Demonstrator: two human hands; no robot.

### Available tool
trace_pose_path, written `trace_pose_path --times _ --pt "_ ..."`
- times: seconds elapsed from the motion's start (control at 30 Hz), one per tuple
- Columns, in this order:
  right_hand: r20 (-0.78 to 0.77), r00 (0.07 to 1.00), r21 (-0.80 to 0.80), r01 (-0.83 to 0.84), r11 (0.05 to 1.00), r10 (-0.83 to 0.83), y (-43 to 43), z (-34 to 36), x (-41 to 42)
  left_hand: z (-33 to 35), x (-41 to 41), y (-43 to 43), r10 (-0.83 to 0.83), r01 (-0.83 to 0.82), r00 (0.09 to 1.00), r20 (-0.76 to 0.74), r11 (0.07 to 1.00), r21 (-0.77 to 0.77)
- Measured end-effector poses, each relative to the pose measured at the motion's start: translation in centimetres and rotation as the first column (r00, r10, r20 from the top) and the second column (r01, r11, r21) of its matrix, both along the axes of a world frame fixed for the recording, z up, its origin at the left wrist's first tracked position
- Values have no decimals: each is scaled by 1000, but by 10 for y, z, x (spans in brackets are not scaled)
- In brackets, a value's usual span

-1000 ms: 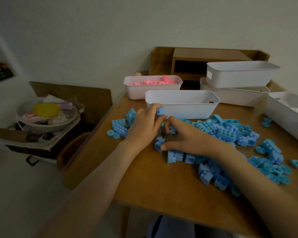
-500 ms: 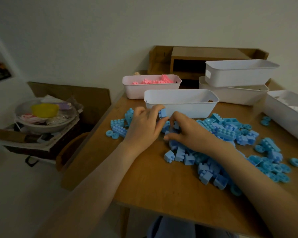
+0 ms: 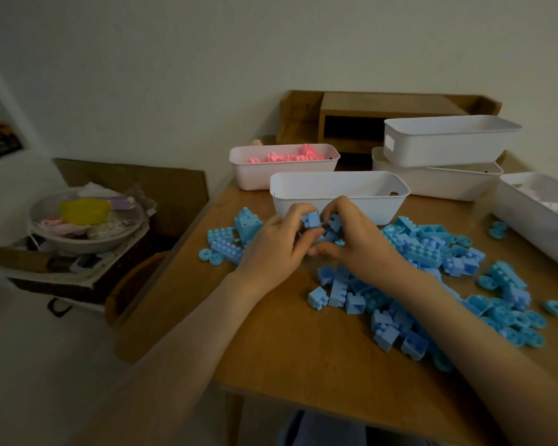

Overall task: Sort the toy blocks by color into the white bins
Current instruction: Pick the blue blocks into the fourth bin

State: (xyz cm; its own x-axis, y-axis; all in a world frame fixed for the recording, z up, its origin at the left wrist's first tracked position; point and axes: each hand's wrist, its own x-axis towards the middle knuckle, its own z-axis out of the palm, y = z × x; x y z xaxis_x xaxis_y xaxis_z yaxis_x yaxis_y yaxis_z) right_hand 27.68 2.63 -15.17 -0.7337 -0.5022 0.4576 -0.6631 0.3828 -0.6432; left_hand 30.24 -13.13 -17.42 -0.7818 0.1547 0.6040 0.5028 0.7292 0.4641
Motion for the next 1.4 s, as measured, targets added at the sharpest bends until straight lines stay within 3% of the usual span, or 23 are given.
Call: trace_pose_path --times 0.13,0.5,0.77,0.87,1.0,1.2,1.3,1.4 --pt "46 999 -20 -10 1000 11 -1 0 -1 2 1 2 36 -40 998 -54 996 -83" --pt "61 998 4 14 1000 -14 2 2 -3 1 -3 -1 36 -36 999 -1 999 35" --pt "-153 972 101 194 976 -177 20 26 -38 44 -20 -7 179 -168 980 -92 979 115" --pt "-134 964 159 251 955 -231 15 36 -65 64 -47 2 185 -184 982 43 982 -36" --pt "-32 961 226 274 935 -274 6 30 -87 61 -81 9 116 -57 937 330 981 -183" --pt "44 960 314 248 917 -275 5 30 -91 54 -100 11 188 -92 898 398 964 -248" --pt "-138 938 418 346 840 -317 12 33 -83 62 -94 9 161 -15 865 474 955 -295" --pt "-318 916 375 357 856 -244 18 33 -64 71 -69 -10 91 1 889 450 980 -200"
